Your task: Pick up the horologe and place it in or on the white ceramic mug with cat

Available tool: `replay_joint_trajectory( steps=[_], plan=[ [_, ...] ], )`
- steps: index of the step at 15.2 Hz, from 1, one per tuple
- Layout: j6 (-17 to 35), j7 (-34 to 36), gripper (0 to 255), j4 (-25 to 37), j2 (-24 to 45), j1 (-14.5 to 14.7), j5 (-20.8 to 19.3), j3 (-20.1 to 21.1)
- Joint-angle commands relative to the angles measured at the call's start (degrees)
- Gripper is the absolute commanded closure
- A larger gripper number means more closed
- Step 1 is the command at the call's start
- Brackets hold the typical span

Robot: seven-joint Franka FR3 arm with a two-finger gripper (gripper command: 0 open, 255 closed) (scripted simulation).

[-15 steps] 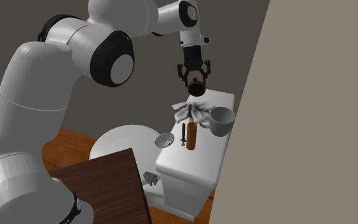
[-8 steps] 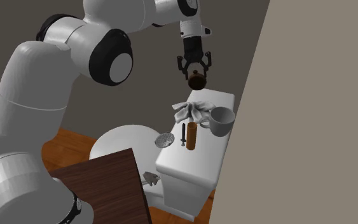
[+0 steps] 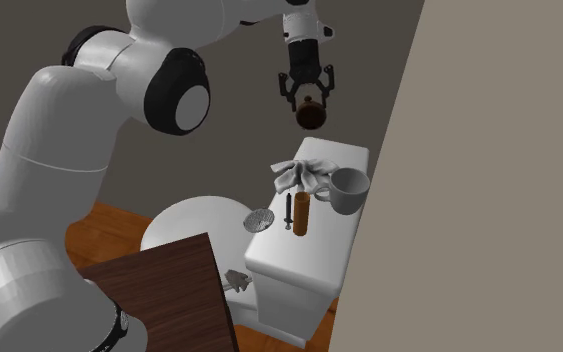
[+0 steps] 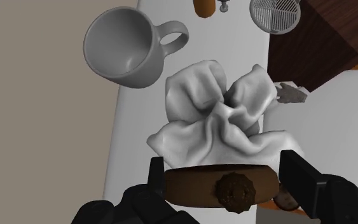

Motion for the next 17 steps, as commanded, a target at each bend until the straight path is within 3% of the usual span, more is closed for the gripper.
replay_joint_trajectory(
  steps=[1, 2, 5, 9, 17],
  plan=[
    [-1.81, -0.92, 255, 2.54, 0.49, 0.49, -0.31, -0.21],
    [-2.49, -1.26, 255, 3.62, 0.8, 0.73, -0.45, -0.31],
    [2.75, -1.96, 255, -8.71, -6.88, -4.46, 0.9, 0.24],
    [7.92, -4.6, 255, -19.71, -14.32, -9.87, 2.04, -0.16],
    [15.95, -12.2, 255, -33.83, -24.84, -18.34, 3.06, -2.9]
  ],
)
